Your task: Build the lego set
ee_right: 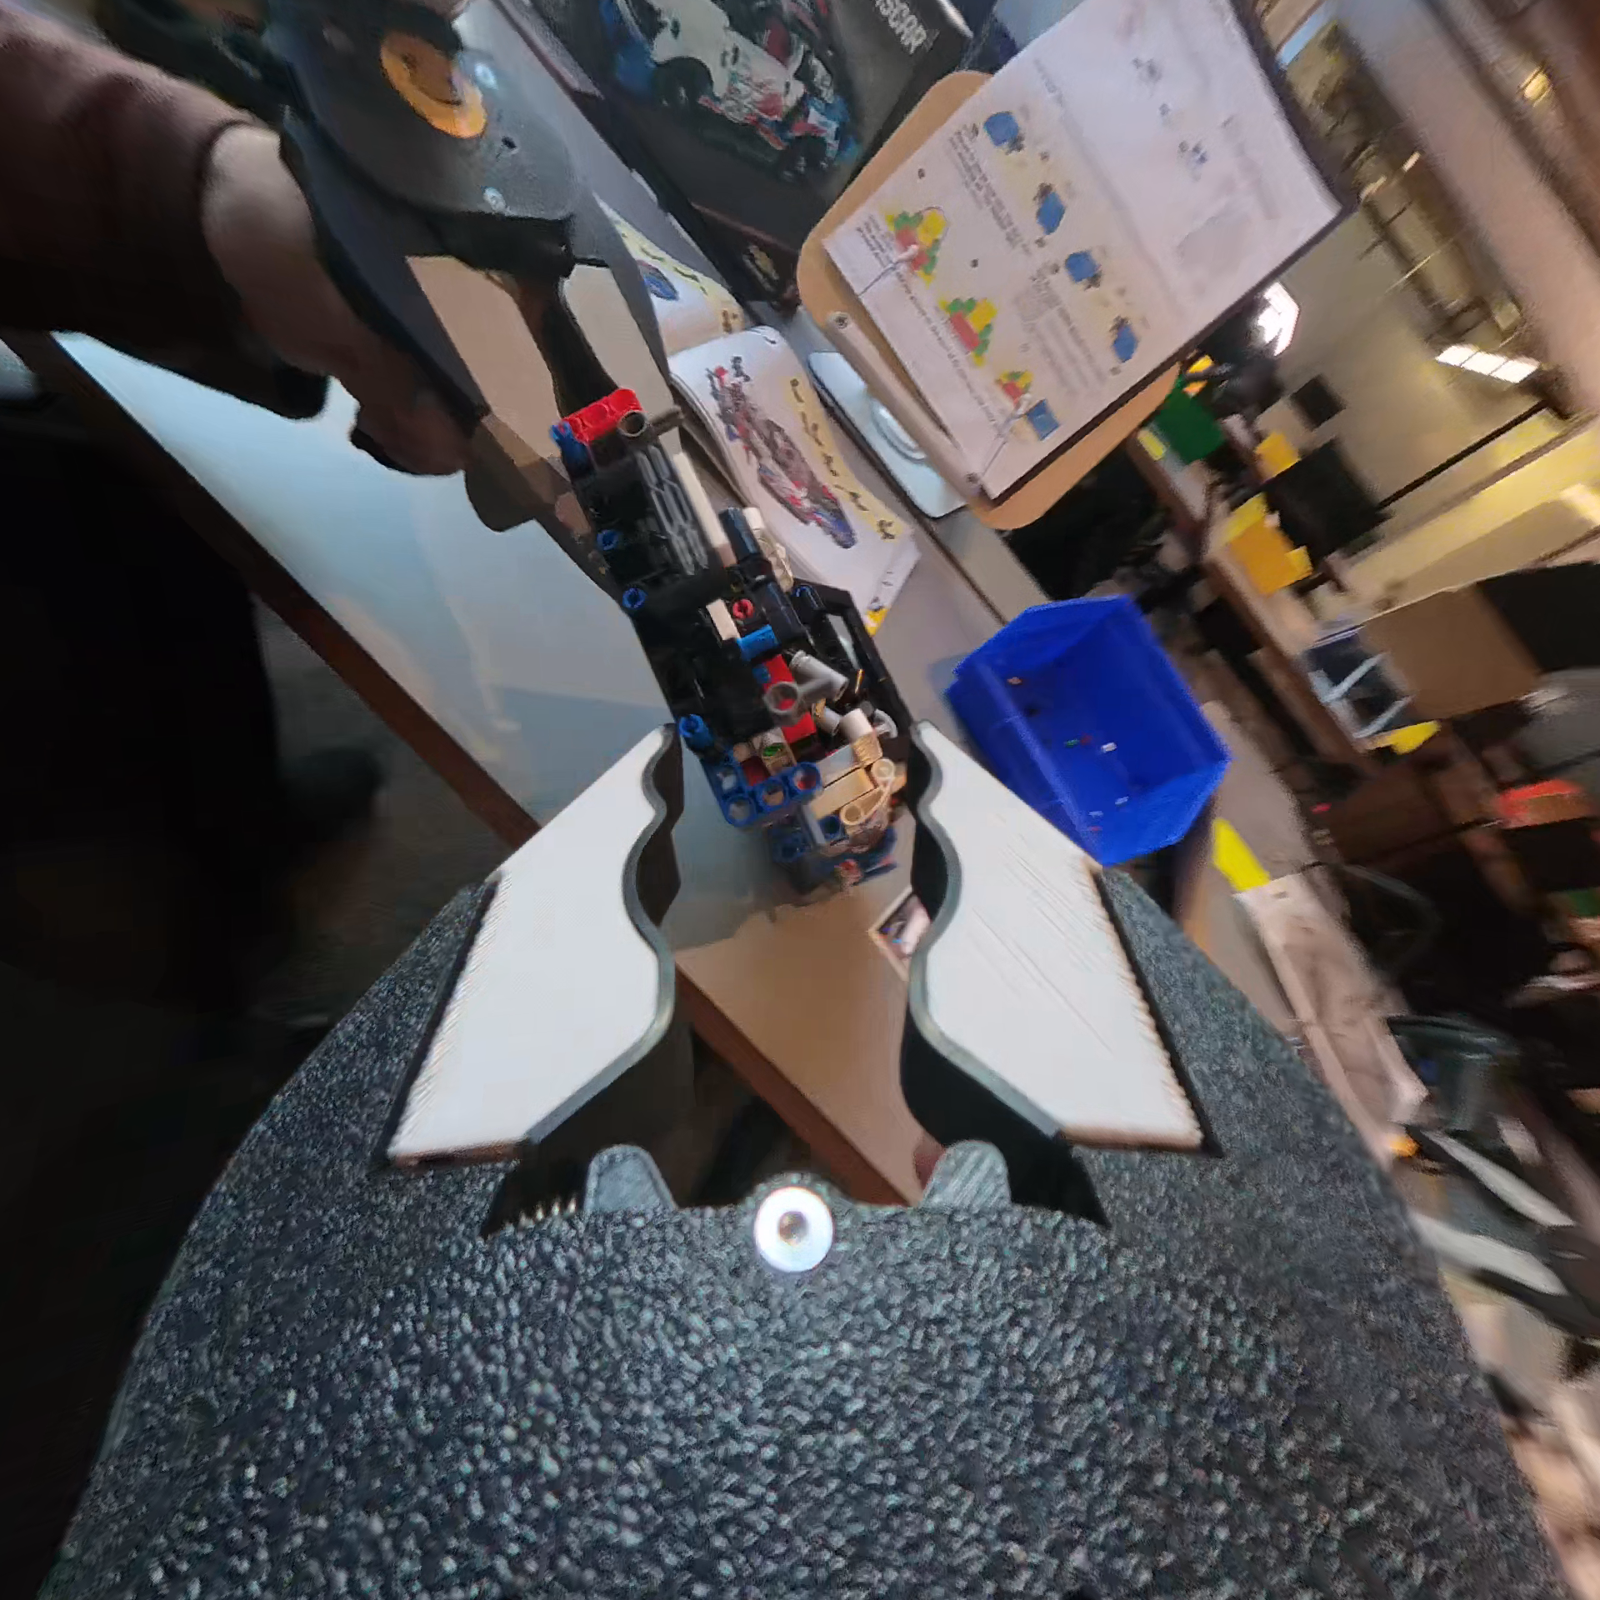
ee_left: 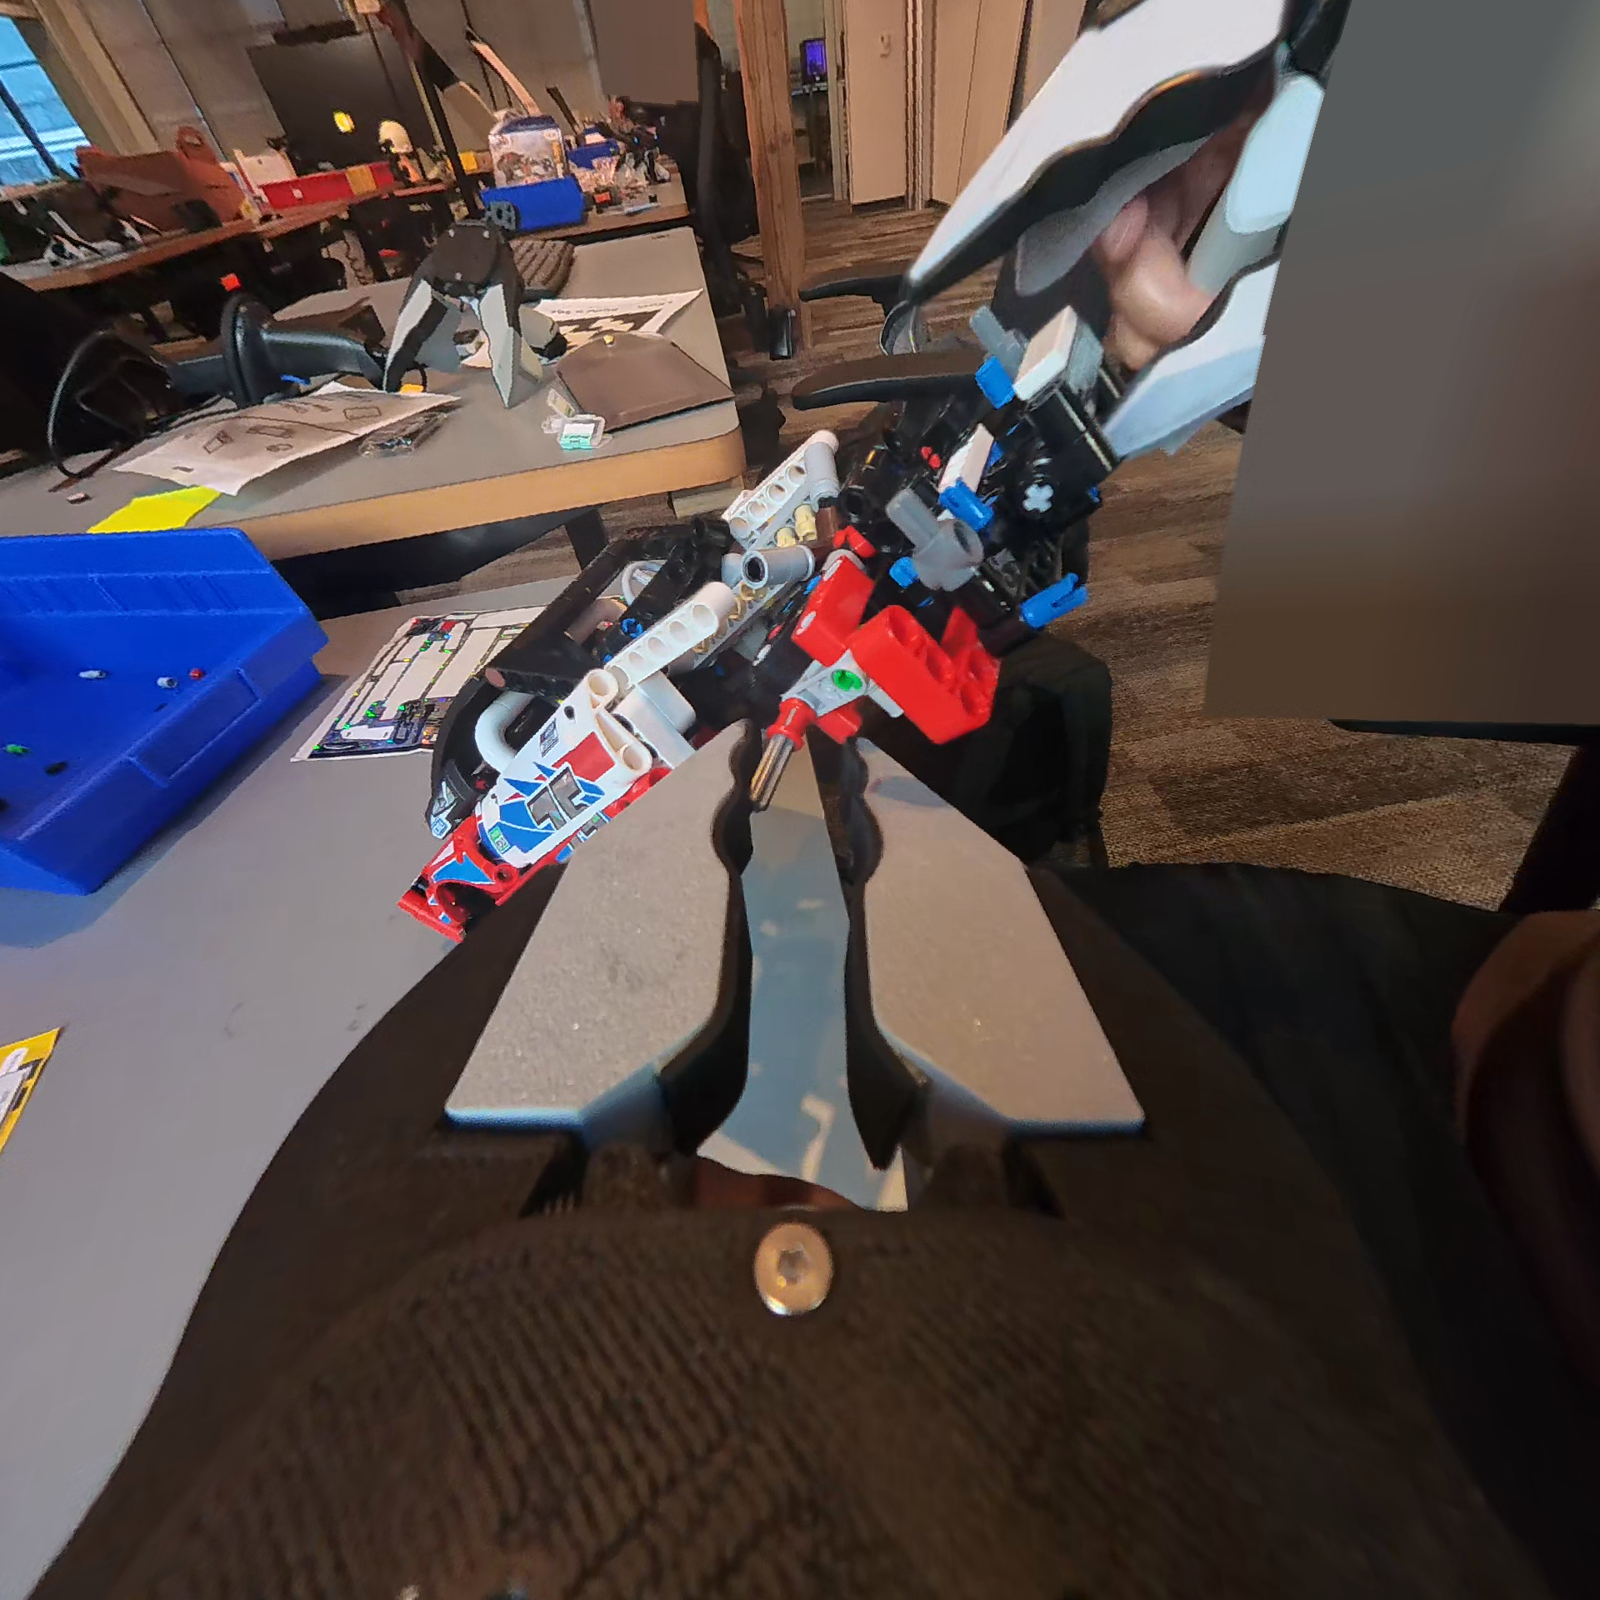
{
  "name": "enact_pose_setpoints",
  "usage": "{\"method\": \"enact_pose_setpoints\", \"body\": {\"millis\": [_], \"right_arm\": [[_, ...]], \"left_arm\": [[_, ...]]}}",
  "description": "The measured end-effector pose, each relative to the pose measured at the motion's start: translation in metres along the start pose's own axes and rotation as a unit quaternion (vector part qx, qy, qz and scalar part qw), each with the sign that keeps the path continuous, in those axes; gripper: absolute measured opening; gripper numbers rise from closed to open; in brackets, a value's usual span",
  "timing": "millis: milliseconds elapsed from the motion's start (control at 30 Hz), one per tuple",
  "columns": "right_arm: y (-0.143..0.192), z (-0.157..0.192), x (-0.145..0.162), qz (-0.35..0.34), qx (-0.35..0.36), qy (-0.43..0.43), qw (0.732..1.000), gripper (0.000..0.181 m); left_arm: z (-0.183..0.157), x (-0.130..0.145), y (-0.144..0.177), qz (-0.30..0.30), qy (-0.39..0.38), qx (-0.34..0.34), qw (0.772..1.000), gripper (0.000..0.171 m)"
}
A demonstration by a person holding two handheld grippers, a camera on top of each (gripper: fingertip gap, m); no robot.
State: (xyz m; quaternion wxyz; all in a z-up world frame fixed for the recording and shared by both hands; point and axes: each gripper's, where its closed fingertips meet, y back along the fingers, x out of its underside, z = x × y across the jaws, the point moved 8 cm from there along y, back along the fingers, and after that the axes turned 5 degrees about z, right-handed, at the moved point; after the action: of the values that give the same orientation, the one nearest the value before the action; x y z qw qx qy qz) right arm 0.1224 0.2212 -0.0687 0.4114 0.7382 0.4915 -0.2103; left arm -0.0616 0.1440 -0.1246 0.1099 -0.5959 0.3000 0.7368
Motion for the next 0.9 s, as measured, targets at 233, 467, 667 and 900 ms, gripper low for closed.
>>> {"method": "enact_pose_setpoints", "body": {"millis": [233, 467, 667, 900], "right_arm": [[-0.002, 0.019, -0.002, 0.013, 0.091, 0.176, 0.980, 0.031], [0.003, 0.026, -0.013, 0.045, 0.096, 0.257, 0.961, 0.029], [-0.009, 0.026, -0.009, 0.094, 0.102, 0.292, 0.946, 0.025], [-0.022, 0.025, 0.003, 0.119, 0.102, 0.324, 0.933, 0.022]], "left_arm": [[0.000, 0.001, -0.001, 0.002, 0.006, 0.002, 1.000, 0.014], [0.000, 0.000, -0.003, 0.000, 0.010, 0.000, 1.000, 0.013], [-0.003, 0.000, -0.006, 0.006, 0.005, 0.002, 1.000, 0.013], [-0.001, 0.007, -0.007, 0.013, 0.023, 0.005, 1.000, 0.000]]}}
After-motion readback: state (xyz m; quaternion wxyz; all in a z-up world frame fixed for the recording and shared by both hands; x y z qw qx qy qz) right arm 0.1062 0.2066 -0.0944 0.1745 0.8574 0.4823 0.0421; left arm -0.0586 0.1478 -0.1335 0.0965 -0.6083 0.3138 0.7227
